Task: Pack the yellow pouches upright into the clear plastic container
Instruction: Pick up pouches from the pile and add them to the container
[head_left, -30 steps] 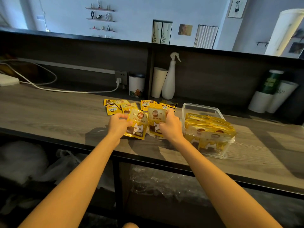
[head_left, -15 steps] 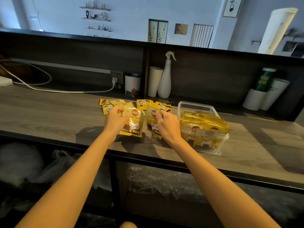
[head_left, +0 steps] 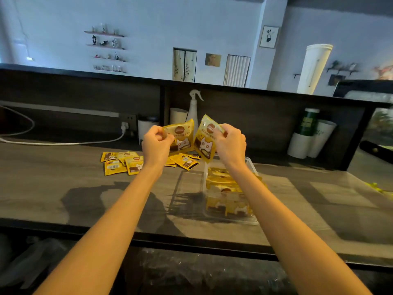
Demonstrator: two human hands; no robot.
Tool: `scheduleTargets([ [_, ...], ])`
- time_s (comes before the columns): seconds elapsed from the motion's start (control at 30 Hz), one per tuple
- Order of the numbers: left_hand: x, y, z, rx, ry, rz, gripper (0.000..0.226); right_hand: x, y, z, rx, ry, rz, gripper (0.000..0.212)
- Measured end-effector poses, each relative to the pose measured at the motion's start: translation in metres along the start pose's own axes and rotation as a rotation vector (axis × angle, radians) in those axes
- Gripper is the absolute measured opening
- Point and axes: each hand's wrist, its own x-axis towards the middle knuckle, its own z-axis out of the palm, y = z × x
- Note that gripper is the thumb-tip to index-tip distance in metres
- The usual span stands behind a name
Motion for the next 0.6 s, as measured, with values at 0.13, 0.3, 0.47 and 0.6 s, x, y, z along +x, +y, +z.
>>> scheduleTargets([
  [0.13,-0.002,0.008,0.037,0.019,-0.092,0.063,0.012,0.018,0.022,-0.026,-0.048,0.037,0.019,0.019],
  [0.3,-0.006,0.003,0.080,0.122,-0.177,0.101,0.008,0.030,0.062,-0.047,-0.087,0.009,0.141,0.018],
  [0.47,-0.012,-0.016,0.100,0.258,-0.333,0.107,0.012,0.034,0.095,-0.058,-0.094,-0.040,0.242,0.017],
  [0.6,-0.013,-0.034,0.101,0.346,-0.446,0.058,0.011,0.034,0.110,-0.058,-0.056,-0.125,0.257,0.016],
])
